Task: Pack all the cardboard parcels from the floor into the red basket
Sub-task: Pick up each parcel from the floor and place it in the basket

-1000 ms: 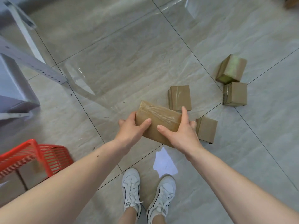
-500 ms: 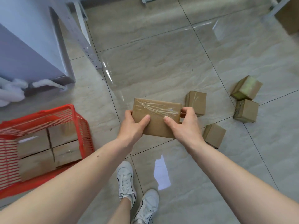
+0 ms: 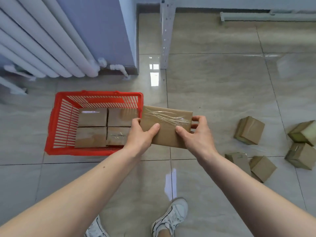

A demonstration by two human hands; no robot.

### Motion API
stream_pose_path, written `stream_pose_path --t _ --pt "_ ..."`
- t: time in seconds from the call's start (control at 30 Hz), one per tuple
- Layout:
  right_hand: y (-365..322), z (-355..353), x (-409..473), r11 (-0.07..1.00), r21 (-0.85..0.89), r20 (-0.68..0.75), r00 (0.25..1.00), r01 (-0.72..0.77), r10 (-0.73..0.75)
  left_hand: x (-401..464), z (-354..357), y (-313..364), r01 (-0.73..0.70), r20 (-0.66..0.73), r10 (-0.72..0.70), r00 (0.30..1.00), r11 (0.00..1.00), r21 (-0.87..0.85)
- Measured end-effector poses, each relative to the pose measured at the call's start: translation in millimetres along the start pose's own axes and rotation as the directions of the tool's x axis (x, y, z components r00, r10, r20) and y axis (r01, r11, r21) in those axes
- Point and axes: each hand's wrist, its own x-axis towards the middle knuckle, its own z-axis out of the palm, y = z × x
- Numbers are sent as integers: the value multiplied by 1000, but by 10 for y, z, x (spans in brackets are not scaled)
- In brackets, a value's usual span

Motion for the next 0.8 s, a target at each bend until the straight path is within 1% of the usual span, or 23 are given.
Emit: stream_pose_path --t 0.1,0.2,0.3,0.37,0.43,0.57,0.7,0.8 --pt "-255 525 -212 1000 -2 30 999 24 -23 47 -618 -145 10 -35 -10 999 1000 -7" --pt "-496 1077 -417 1000 19 55 998 14 -15 103 -1243 -305 -1 -59 4 998 999 42" --pt "-708 1600 -585 998 56 58 998 -13 10 211 -1834 -490 9 -50 -8 999 1000 27" --pt "-828 1910 -673 999 46 45 999 -18 16 304 -2187 -600 19 -33 -18 999 999 26" --pt "-928 2198 -734 999 34 40 999 -24 23 401 -2486 -690 43 -16 -43 999 999 -9" --pt "-1080 2692 -719 999 18 66 997 -30 29 607 -2889 -808 90 0 -91 996 990 -111" --pt "-1222 3028 -540 999 -16 128 991 -34 36 920 -3140 -898 144 13 -144 989 981 -130" --pt "-1273 3242 -335 998 -40 185 981 -47 54 1179 -3267 -921 172 -6 -175 985 975 -140"
